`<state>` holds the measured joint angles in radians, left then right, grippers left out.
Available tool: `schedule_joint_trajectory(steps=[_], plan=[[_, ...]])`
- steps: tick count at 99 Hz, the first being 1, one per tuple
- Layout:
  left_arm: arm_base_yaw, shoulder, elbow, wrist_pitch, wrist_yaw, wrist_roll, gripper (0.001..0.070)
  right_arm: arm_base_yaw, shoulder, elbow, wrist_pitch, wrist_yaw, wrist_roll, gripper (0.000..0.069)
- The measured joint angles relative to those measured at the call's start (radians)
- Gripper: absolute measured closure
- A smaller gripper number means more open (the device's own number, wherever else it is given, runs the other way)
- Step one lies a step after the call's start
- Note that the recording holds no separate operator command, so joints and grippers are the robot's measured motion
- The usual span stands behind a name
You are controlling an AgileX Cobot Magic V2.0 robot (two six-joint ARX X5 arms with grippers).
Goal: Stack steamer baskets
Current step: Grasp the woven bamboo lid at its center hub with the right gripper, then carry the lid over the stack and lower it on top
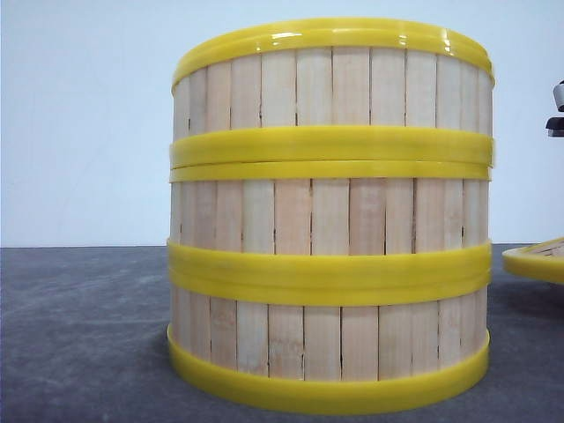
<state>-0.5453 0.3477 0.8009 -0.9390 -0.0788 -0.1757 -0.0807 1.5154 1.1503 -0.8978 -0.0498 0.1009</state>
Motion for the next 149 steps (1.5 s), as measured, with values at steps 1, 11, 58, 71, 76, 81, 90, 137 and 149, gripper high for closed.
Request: schedule_joint_trajectory(steps=[1,11,58,71,76,81,90,137,149], plan=[[0.000,0.000,0.000,0.000,0.000,0.000,0.0278,0.000,0.000,0.000,0.000,0.000,0.000,0.0593],[0.000,0.000,0.000,0.000,0.000,0.000,0.0278,-0.001,0.002,0.000,0.002,0.000,0.000,0.0612],[0.000,0.000,0.000,0.000,0.000,0.000,0.0278,-0.001,0.001,0.000,0.014,-0.001,0.000,0.0634],[0.000,0.000,0.000,0.000,0.000,0.000,0.0278,-0.001,-0.013,0.001,0.011,-0.002,0.000,0.0635],[0.000,0.000,0.000,0.000,0.000,0.000,0.0278,-0.001,-0.023,0.009,0.002,-0.003,0.000,0.0635],[0.000,0.000,0.000,-0.001,0.000,0.000,0.0278,-0.001,-0.041,0.020,0.001,-0.003,0.000,0.0635],[0.000,0.000,0.000,-0.011,0.000,0.000,0.0278,-0.001,-0.089,0.047,-0.002,-0.006,0.000,0.0635],[0.000,0.000,0.000,-0.019,0.000,0.000,0.0278,0.061,-0.320,0.180,-0.013,-0.281,0.000,0.0635],[0.000,0.000,0.000,-0.019,0.000,0.000,0.0278,0.113,-0.360,0.227,-0.016,-0.374,0.000,0.0636]])
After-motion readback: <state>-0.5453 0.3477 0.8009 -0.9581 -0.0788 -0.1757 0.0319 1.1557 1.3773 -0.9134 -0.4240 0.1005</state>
